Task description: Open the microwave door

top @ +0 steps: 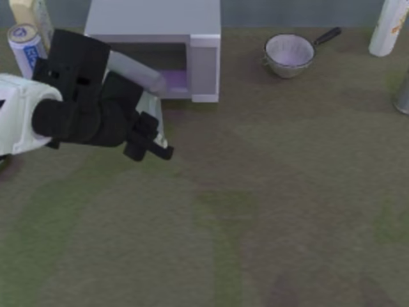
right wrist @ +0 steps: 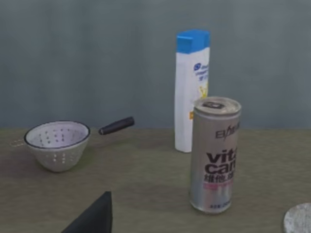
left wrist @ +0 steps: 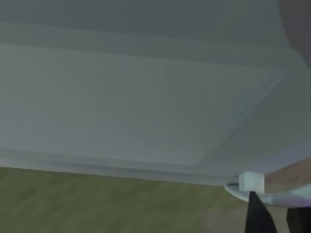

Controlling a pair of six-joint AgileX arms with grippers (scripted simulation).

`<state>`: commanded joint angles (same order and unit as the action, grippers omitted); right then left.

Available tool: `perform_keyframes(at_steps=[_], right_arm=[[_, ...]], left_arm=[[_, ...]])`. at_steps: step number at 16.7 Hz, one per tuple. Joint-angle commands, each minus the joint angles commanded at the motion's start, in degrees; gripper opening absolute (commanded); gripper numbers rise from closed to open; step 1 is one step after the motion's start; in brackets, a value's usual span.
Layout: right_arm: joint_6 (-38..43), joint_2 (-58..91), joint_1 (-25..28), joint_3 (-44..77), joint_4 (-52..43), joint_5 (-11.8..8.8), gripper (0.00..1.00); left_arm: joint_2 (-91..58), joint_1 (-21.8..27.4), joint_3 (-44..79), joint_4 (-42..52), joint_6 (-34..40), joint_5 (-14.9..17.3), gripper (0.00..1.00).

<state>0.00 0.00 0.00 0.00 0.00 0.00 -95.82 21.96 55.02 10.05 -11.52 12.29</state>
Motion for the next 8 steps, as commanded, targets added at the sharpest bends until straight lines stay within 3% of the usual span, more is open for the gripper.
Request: perform_keyframes(at_steps=[8], right_arm=[[0.0, 0.0, 0.0, 0.0, 0.0, 0.0, 1.0]], left_arm=[[0.75, -1.8, -0.55, 0.68, -3.32, 1.98, 0.0]])
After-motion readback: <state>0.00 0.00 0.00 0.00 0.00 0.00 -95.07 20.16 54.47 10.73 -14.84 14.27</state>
